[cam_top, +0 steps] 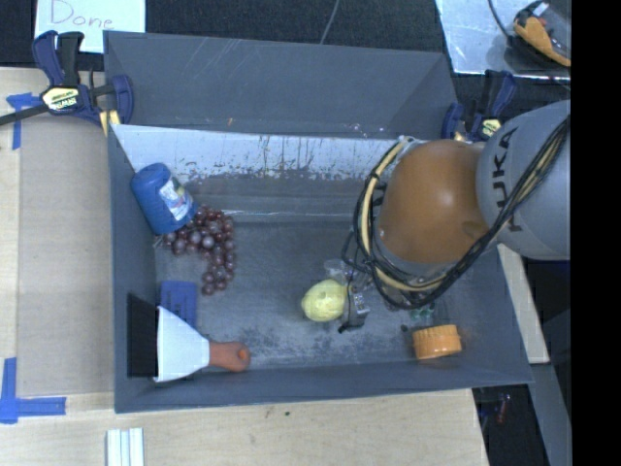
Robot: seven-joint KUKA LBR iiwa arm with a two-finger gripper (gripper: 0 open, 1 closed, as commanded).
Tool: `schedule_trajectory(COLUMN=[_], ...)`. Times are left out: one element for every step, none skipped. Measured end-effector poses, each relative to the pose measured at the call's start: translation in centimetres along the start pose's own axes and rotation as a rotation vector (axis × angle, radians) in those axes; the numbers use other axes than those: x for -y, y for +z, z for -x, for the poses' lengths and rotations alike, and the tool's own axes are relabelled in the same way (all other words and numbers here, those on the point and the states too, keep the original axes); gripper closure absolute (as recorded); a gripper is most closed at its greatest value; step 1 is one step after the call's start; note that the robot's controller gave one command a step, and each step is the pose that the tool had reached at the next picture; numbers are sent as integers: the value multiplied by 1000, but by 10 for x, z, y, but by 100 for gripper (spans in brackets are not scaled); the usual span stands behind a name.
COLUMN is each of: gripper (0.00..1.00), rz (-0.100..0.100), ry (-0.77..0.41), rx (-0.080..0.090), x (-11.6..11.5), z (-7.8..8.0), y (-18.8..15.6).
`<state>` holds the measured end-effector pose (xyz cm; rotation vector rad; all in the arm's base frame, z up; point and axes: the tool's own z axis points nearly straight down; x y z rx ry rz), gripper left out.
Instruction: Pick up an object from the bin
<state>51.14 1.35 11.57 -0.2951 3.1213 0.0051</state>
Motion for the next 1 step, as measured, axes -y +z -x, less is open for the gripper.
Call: schedule_trajectory(gripper=[100], rz=[1], ry=[1], rx=[-4], x=[0], z=[-1], y=[-46])
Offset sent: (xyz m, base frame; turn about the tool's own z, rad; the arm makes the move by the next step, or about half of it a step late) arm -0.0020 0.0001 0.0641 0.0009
